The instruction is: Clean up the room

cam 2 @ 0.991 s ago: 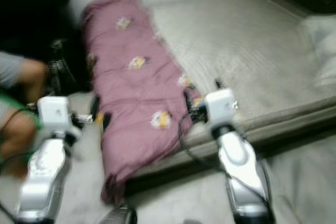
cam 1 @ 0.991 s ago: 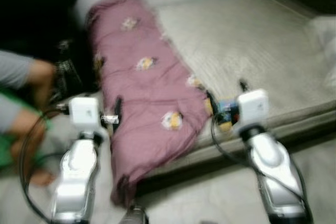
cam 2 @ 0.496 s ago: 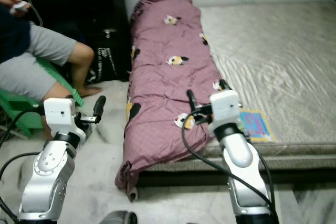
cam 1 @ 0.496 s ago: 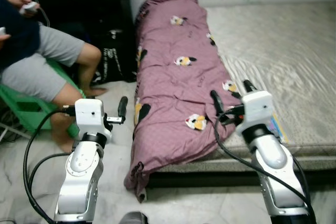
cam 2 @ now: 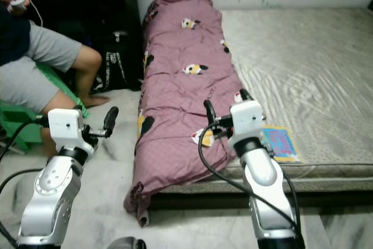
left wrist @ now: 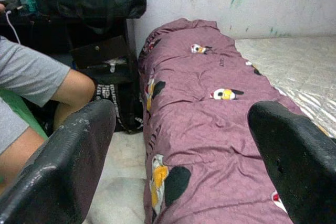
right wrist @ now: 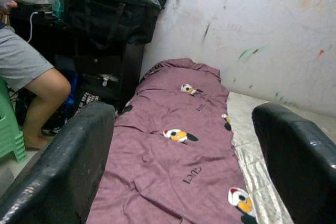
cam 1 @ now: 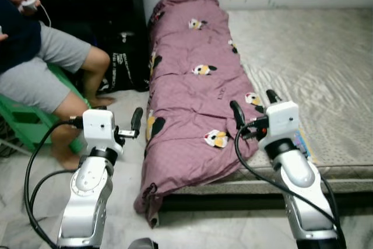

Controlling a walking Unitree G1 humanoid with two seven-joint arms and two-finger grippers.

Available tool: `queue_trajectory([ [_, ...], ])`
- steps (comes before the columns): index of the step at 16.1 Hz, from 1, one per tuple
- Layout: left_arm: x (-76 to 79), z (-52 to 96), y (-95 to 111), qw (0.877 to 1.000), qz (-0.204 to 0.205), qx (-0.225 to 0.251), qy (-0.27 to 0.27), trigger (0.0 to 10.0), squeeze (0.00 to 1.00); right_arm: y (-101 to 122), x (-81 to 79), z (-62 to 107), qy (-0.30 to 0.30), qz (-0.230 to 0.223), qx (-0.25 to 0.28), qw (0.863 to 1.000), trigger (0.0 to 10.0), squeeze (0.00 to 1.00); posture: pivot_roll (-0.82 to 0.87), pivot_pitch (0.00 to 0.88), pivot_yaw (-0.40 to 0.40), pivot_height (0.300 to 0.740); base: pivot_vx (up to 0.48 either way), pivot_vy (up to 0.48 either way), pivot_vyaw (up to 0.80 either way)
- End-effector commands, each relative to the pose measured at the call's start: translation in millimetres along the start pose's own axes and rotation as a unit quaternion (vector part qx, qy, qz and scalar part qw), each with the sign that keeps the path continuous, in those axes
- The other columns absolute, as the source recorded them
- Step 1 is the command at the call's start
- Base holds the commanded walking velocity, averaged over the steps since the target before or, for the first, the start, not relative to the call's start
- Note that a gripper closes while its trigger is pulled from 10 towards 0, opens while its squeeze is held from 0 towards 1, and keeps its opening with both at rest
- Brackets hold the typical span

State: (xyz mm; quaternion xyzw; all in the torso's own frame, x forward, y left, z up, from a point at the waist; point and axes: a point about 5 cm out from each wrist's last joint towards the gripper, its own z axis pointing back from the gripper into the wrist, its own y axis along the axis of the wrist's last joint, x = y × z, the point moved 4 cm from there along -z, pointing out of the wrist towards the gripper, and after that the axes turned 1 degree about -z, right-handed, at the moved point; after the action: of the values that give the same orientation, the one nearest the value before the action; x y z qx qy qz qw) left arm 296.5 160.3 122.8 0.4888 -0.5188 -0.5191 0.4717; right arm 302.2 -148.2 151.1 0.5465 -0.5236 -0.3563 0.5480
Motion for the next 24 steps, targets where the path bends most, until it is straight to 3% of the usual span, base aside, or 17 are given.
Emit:
queue_trajectory([
  [1, -1.8, 0.3, 5.5, 1.000, -0.003, 0.010, -0.003, 10.0, 0.00, 3.4, -1.7, -2.2, 0.004, 0.000, 0.006, 1.000, 10.0, 0.00, -0.04, 0.056, 0.007, 0.740, 0.341, 0.000, 0.00],
  [8, -0.3, 0.2, 3.4, 1.000, -0.005, 0.006, -0.005, 10.0, 0.00, 2.9, -1.1, -2.1, 0.002, 0.004, 0.007, 1.000, 10.0, 0.00, -0.04, 0.048, 0.006, 0.740, 0.341, 0.000, 0.00],
  [11, -0.5, -0.1, 1.6, 1.000, -0.019, 0.005, 0.007, 10.0, 0.00, 2.7, -2.3, -2.2, 0.005, 0.009, 0.008, 1.000, 10.0, 0.00, -0.04, 0.049, 0.008, 0.740, 0.000, 0.000, 0.00],
  [15, 2.3, 1.0, 0.8, 1.000, -0.020, 0.003, -0.002, 10.0, 0.00, 0.8, -3.1, -0.2, 0.004, 0.006, 0.006, 1.000, 10.0, 0.00, -0.04, 0.046, 0.011, 0.740, 0.000, 0.000, 0.70],
  [24, 4.2, -2.4, 2.0, 1.000, -0.017, 0.006, -0.010, 10.0, 0.00, -0.4, -0.8, -2.6, -0.008, 0.005, 0.008, 1.000, 10.0, 0.00, -0.04, 0.041, 0.022, 0.740, 0.000, -0.281, 0.09],
])
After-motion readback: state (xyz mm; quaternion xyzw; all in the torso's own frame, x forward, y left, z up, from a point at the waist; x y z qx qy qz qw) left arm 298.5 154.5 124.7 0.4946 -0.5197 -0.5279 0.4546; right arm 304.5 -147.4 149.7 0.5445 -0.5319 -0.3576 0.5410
